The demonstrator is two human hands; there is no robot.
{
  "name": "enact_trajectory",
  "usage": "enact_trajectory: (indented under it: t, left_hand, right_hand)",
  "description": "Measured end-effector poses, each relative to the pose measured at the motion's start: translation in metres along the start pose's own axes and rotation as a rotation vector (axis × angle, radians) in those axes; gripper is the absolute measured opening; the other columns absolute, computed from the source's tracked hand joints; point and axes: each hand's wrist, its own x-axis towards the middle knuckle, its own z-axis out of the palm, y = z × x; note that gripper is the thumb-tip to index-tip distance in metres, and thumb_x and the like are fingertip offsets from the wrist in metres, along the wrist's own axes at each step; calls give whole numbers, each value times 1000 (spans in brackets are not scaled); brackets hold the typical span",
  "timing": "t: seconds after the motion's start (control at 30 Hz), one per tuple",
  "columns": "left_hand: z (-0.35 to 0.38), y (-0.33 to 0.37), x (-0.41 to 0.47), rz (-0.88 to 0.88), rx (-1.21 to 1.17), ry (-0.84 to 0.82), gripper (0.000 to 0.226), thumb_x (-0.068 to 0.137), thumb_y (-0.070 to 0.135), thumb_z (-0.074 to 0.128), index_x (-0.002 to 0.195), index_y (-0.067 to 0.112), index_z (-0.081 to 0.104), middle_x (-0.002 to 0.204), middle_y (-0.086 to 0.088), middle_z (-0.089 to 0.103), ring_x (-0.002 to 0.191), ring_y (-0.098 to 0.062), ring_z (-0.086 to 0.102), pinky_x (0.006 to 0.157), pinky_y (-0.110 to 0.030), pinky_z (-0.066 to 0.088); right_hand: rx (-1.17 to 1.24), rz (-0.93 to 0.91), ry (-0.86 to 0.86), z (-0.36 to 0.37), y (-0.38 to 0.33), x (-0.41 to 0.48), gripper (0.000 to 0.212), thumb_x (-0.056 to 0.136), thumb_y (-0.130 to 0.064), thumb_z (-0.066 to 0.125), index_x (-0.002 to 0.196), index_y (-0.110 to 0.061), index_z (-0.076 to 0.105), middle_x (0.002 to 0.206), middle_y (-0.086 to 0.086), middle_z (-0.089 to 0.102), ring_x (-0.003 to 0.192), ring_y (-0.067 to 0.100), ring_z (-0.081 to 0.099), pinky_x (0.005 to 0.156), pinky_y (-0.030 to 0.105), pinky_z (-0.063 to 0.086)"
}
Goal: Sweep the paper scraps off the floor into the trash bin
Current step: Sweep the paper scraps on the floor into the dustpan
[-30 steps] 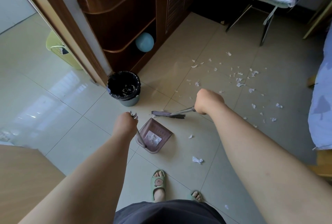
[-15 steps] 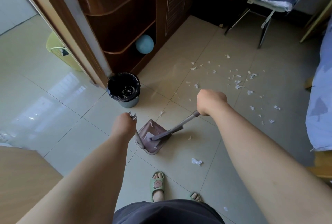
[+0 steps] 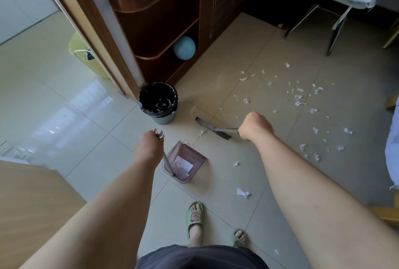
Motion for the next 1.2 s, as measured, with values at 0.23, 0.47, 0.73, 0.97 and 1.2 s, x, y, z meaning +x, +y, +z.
enact_trajectory:
  t: [0.23, 0.47, 0.73, 0.97, 1.2]
  left_hand:
    - [-3, -5, 12, -11, -20, -6, 25, 93, 20, 47, 93, 0, 63, 102, -12, 68, 92, -33, 62, 78, -37, 50]
    - [-3, -1, 14, 13, -26, -18, 26, 94, 20, 47, 95, -1, 63, 109, -12, 66, 93, -33, 60, 74, -33, 47]
    - [-4, 4, 11, 89, 11, -41, 24, 94, 21, 47, 88, 2, 60, 105, -14, 66, 89, -33, 59, 70, -31, 44]
    - [-3, 11, 2, 216, 169, -25, 24, 94, 25, 48, 81, 5, 54, 79, -15, 59, 72, -33, 54, 56, -29, 36]
    - [5, 29, -8, 310, 232, -43, 26, 94, 27, 51, 88, 3, 55, 88, -18, 63, 81, -35, 59, 60, -29, 38]
  right_hand:
    - [-206, -168, -158, 15, -18, -4, 8, 85, -13, 59, 81, -6, 58, 104, 11, 67, 86, 30, 61, 66, 24, 41]
    - [-303, -147, -174, -40, -34, -9, 27, 74, -23, 70, 53, -9, 60, 31, -4, 53, 44, 16, 54, 51, 19, 39]
    - [-270, -151, 29, -55, -23, -16, 29, 75, -34, 73, 71, -14, 53, 73, 1, 58, 61, 22, 50, 45, 19, 28]
    - [-102, 33, -66, -49, 6, -17, 27, 75, -28, 73, 60, -11, 57, 27, -2, 48, 23, 13, 44, 42, 17, 32]
    - [-12, 118, -63, -41, 48, -21, 25, 73, -21, 74, 56, -12, 58, 33, -1, 53, 36, 14, 50, 44, 17, 35]
